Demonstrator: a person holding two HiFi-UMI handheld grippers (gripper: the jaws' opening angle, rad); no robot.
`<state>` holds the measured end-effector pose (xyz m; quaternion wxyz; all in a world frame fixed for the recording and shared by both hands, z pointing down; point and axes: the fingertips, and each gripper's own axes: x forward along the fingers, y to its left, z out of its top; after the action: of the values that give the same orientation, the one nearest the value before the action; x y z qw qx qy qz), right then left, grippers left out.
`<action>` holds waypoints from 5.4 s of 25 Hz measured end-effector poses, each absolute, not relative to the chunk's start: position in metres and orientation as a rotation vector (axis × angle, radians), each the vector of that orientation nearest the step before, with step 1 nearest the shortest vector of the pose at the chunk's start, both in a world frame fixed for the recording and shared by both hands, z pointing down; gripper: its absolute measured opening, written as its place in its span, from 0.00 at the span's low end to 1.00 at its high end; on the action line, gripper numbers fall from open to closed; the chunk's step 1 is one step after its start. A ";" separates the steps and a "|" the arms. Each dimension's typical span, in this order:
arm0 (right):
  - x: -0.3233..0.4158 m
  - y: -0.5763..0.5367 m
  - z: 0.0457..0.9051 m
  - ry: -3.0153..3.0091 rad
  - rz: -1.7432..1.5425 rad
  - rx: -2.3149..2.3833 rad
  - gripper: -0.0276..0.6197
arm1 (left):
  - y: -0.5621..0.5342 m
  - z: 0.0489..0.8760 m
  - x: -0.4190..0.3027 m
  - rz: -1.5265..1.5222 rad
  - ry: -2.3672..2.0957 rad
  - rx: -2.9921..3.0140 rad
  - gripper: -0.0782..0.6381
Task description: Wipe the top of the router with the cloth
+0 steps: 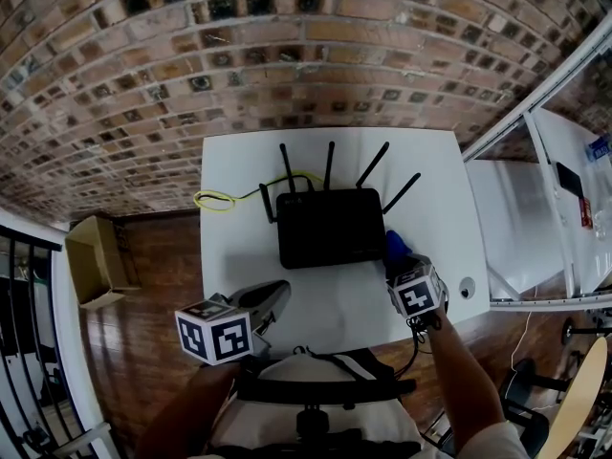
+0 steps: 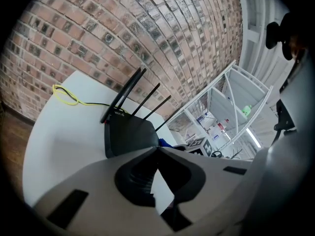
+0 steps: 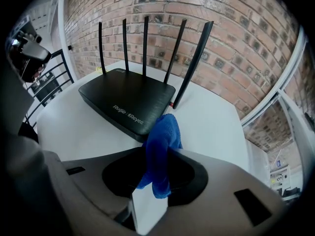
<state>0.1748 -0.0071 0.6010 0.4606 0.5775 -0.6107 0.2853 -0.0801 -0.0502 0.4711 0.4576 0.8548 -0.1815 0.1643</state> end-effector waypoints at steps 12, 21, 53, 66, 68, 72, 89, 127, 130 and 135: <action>0.160 0.004 0.597 -1.510 0.726 1.453 0.24 | -0.050 0.468 -0.084 0.401 -0.432 2.121 0.15; 0.153 0.014 0.596 -1.470 0.796 1.508 0.24 | -0.050 0.472 -0.088 0.416 -0.421 2.109 0.15; -0.010 -0.026 0.604 -1.706 0.913 1.294 0.24 | -0.056 0.482 -0.126 0.384 -0.516 2.068 0.15; -0.069 -0.042 0.607 -1.777 1.016 1.290 0.24 | -0.058 0.484 -0.152 0.358 -0.550 2.057 0.15; -0.075 -0.043 0.606 -1.778 1.013 1.291 0.24 | -0.056 0.485 -0.157 0.356 -0.550 2.047 0.15; -0.089 -0.046 0.608 -1.798 1.034 1.296 0.24 | -0.057 0.487 -0.169 0.359 -0.565 2.049 0.15; -0.128 -0.064 0.610 -1.783 1.306 1.414 0.24 | -0.062 0.490 -0.201 0.346 -0.595 2.033 0.15; -0.132 -0.168 0.612 -1.613 1.565 1.745 0.24 | -0.090 0.499 -0.236 0.336 -0.655 1.989 0.15; -0.132 -0.177 0.611 -1.649 1.551 1.729 0.24 | -0.087 0.501 -0.236 0.332 -0.646 1.982 0.15; -0.135 -0.187 0.606 -1.743 1.505 1.676 0.24 | -0.091 0.500 -0.235 0.328 -0.650 1.989 0.15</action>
<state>-0.1349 -0.1873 0.6064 0.1463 0.5822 -0.6053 0.5227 -0.2349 -0.0908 0.5004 0.4896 0.8189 -0.2674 0.1351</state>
